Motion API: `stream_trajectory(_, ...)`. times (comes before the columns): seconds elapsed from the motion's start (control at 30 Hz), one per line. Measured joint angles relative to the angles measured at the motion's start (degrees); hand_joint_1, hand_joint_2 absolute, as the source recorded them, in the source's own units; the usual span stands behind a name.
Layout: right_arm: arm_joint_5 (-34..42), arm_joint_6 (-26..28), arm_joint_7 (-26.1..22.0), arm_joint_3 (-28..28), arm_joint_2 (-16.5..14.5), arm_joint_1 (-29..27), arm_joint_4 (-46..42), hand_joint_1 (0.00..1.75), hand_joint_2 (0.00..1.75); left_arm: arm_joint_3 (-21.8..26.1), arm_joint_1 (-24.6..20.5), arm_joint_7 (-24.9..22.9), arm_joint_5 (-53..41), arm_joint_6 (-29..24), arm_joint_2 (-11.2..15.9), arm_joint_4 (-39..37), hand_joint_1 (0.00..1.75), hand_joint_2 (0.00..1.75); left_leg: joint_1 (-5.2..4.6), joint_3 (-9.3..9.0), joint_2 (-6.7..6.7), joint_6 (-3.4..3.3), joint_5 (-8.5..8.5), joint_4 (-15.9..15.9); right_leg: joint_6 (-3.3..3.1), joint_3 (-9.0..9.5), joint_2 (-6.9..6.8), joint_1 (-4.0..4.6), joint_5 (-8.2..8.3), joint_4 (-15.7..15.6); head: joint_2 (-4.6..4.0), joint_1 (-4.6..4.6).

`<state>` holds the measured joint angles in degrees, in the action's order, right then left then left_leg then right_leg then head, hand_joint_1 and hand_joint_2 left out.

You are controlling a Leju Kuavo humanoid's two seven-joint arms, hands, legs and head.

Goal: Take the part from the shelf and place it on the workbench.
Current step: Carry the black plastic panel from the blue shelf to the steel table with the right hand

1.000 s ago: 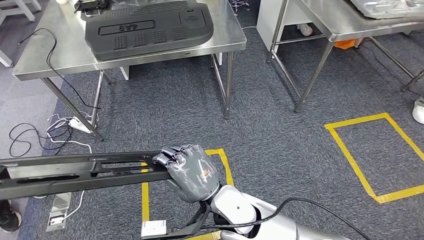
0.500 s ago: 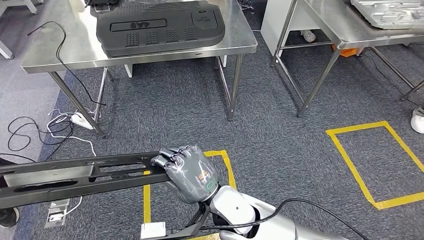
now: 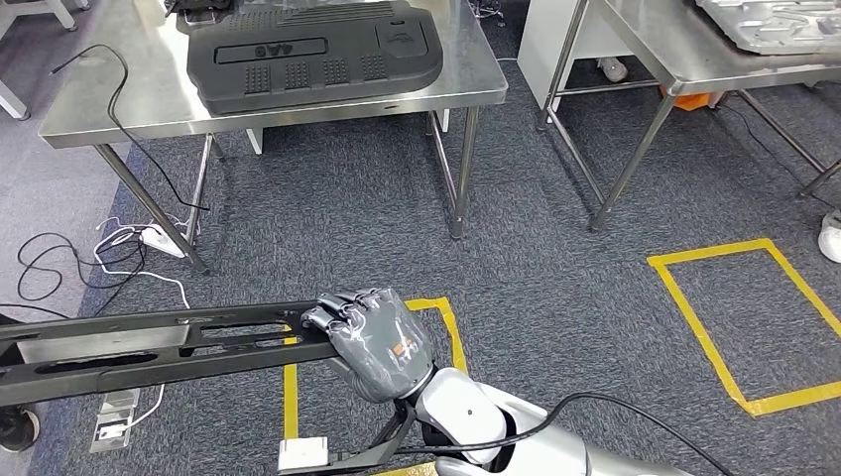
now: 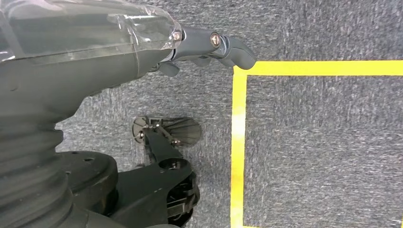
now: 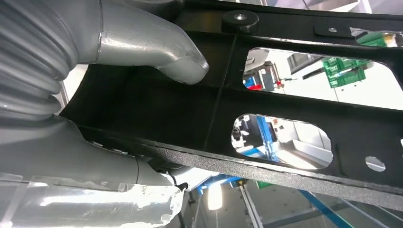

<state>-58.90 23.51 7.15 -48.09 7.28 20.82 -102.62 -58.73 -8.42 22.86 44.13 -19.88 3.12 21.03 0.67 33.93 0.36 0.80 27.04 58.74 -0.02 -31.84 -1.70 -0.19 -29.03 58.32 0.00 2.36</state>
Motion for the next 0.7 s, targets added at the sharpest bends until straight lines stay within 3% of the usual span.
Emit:
stream_trajectory(0.23, -0.09, -0.43, 0.37, 0.00, 0.00, 0.00, -0.01, 1.75, 1.75, -0.06, -0.21, -0.53, 0.43, 0.73, 0.45, 0.00, 0.00, 1.75, -0.01, -0.06, 0.00, 0.00, 0.03, -0.09, -0.01, 0.03, -0.02, -0.05, -0.01, -0.14, 0.00, 0.01)
stream_trajectory(0.3, -0.09, -0.62, 0.38, 0.00, -0.02, 0.07, -0.03, 1.75, 1.75, -0.07, -0.25, -0.20, 0.62, 0.84, 0.66, 0.02, 0.00, 1.75, -0.12, -0.41, -0.03, -0.55, 0.13, -0.68, 0.43, 0.48, -0.18, -0.18, 0.13, -0.90, 0.00, -0.06)
stream_trajectory(0.37, -0.10, -0.87, 0.43, 0.00, -0.01, 0.27, -0.04, 1.75, 1.75, -0.08, -0.30, 0.42, 0.78, 1.06, 0.79, 0.08, 0.00, 1.75, 0.23, -2.03, -0.05, -1.22, -0.45, -2.86, 0.86, 0.88, 0.23, -0.22, -0.31, -0.43, 0.00, 0.11)
stream_trajectory(0.43, -0.11, -1.08, 0.53, 0.00, 0.02, 0.52, -0.04, 1.75, 1.75, -0.09, -0.44, 0.93, 0.83, 1.37, 0.80, 0.11, 0.00, 1.75, 0.74, -3.55, -0.07, -1.49, -1.04, -4.59, 1.06, -1.21, 1.13, -0.36, -2.65, 4.44, 0.00, 0.49)
stream_trajectory(0.5, -0.11, -1.33, 0.65, 0.00, 0.05, 0.52, -0.03, 1.75, 1.75, -0.08, -0.51, 1.12, 0.86, 1.61, 0.84, 0.11, 0.00, 1.75, 0.90, -3.94, -0.22, -1.38, -0.76, -4.66, 1.48, -5.42, 1.52, -0.79, -5.23, 11.45, 0.00, 0.71)
stream_trajectory(0.53, -0.11, -1.45, 0.72, 0.00, 0.08, 0.46, -0.03, 1.75, 1.75, -0.08, -0.47, 1.15, 0.89, 1.67, 0.85, 0.11, 0.00, 1.75, 1.02, -4.04, -0.35, -1.14, -0.45, -4.49, 1.76, -6.89, 1.55, -1.07, -5.29, 13.33, 0.00, 0.76)
stream_trajectory(0.57, -0.11, -1.55, 0.77, 0.00, 0.12, 0.41, -0.02, 1.75, 1.75, -0.09, -0.43, 1.16, 0.92, 1.71, 0.86, 0.11, 0.00, 1.75, 1.24, -4.19, -0.51, -0.79, -0.07, -4.21, 2.08, -7.34, 1.55, -1.37, -4.16, 13.10, 0.00, 0.78)
stream_trajectory(0.6, -0.11, -1.60, 0.80, 0.00, 0.15, 0.40, -0.02, 1.75, 1.75, -0.09, -0.40, 1.17, 0.93, 1.71, 0.86, 0.11, 0.00, 1.75, 1.59, -4.38, -0.70, -0.31, 0.46, -3.76, 2.46, -6.59, 1.54, -1.70, -1.94, 10.54, 0.00, 0.80)
stream_trajectory(0.67, -0.11, -1.64, 0.83, 0.00, 0.17, 0.42, -0.02, 1.75, 1.75, -0.10, -0.46, 1.22, 0.95, 1.72, 0.98, 0.12, 0.00, 1.75, 2.15, -4.60, -1.03, 0.98, 1.83, -2.46, 3.32, -3.90, 1.85, -2.14, 1.62, 3.89, 0.00, 1.04)
stream_trajectory(0.7, -0.11, -1.68, 0.84, 0.00, 0.19, 0.44, -0.03, 1.75, 1.75, -0.10, -0.50, 1.28, 0.95, 1.72, 1.09, 0.13, 0.00, 1.75, 2.23, -4.57, -1.20, 1.59, 2.44, -1.87, 3.25, -3.06, 2.10, -2.20, 2.19, 1.97, 0.00, 1.25)
